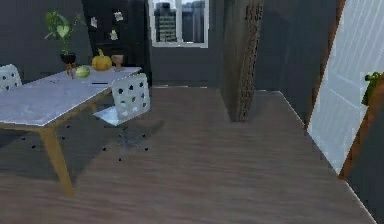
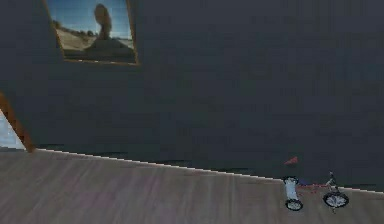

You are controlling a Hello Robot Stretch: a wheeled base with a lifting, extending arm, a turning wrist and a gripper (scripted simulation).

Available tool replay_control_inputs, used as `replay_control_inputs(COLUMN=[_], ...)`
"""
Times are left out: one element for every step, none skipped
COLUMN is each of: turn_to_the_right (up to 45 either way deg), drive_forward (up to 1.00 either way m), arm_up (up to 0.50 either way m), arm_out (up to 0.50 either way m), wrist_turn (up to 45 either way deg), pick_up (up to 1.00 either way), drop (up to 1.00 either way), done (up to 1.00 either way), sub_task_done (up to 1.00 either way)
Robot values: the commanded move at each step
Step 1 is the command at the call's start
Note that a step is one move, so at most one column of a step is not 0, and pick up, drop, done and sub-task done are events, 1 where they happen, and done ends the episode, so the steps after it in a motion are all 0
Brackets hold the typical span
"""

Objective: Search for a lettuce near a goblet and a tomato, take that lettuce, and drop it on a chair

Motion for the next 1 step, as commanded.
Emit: replay_control_inputs(turn_to_the_right=[3.0], drive_forward=[0.00], arm_up=[0.00], arm_out=[0.00], wrist_turn=[0.0], pick_up=[0.00], drop=[0.00], done=[0.00], sub_task_done=[0.00])
